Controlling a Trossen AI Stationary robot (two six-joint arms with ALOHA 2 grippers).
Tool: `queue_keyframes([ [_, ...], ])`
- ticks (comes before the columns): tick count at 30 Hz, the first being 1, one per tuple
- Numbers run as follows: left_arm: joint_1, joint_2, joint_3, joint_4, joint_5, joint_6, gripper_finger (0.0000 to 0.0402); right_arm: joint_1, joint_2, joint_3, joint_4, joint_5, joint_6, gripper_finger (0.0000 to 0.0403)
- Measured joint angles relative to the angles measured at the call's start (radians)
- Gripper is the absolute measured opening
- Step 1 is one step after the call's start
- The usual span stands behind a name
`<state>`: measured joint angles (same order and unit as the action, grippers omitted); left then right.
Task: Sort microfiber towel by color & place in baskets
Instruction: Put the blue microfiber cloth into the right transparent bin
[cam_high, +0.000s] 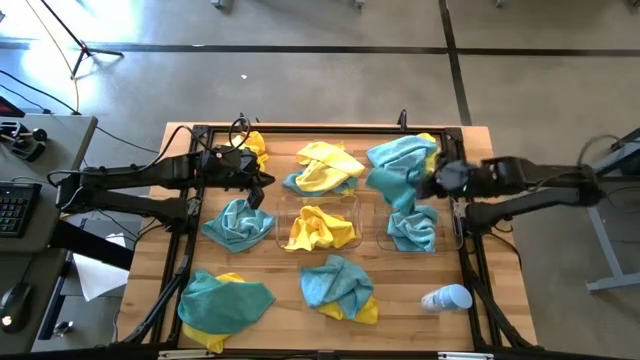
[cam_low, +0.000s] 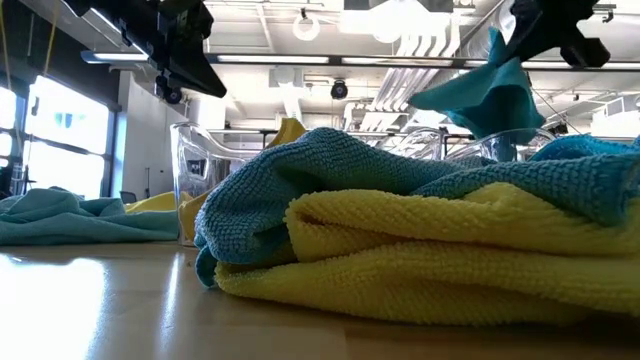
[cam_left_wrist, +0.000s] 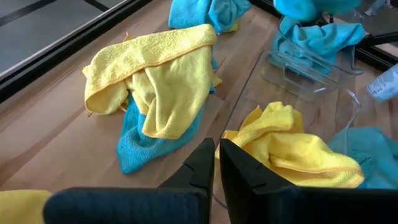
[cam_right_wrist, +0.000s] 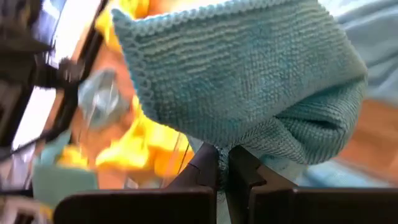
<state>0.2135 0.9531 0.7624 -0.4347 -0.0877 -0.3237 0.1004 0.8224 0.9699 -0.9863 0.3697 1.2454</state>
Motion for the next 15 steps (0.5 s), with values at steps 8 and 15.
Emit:
queue_keyframes([
  [8,-0.045,0.000,0.000,-0.012,0.000,-0.043,0.0014,0.290,0.095,0.000,-0.120,0.050,0.288,0.0000],
  [15,-0.102,0.005,0.000,-0.013,-0.001,-0.094,0.0014,0.414,0.149,0.000,-0.356,0.040,0.610,0.0000],
])
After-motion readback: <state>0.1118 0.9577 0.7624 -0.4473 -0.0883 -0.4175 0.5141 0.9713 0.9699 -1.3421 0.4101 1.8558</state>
